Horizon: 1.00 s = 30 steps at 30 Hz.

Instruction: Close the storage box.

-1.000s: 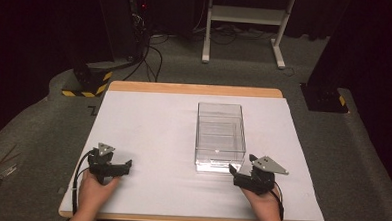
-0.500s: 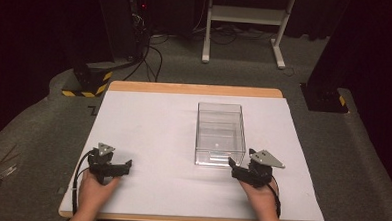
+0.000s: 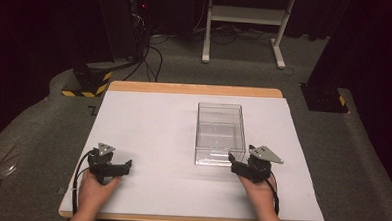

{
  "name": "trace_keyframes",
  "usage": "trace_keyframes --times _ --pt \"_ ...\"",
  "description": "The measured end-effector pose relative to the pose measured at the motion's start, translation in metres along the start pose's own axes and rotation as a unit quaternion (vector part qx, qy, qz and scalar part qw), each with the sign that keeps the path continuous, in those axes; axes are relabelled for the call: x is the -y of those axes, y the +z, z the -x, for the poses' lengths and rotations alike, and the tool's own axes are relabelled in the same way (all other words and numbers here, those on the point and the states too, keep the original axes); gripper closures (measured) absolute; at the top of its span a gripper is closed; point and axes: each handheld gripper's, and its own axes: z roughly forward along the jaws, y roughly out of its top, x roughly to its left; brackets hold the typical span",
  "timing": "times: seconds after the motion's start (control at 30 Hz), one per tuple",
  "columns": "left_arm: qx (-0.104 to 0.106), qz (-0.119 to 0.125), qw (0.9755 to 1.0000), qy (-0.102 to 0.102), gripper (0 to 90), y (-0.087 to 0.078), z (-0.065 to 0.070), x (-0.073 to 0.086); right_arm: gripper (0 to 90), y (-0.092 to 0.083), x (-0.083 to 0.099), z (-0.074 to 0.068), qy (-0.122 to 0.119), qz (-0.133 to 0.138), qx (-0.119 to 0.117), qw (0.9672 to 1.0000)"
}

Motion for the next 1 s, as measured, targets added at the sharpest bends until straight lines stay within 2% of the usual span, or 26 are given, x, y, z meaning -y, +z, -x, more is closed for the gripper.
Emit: trace_keyframes --times 0.3,0.4,1.0 --pt "0.000 0.000 1.0000 0.000 1.2 0.0000 -0.0001 -0.0001 17.0 0.0075 -0.0035 0.0024 0.007 0.001 0.009 0.9999" --pt "0.000 0.000 1.0000 0.000 1.3 0.0001 0.0000 0.0000 16.2 0.0083 -0.0038 0.0042 0.008 -0.001 0.003 1.0000" --pt "0.000 0.000 1.0000 0.000 1.3 -0.0001 0.0001 0.0001 19.4 0.0068 -0.0046 0.0029 0.006 -0.006 0.002 1.0000"
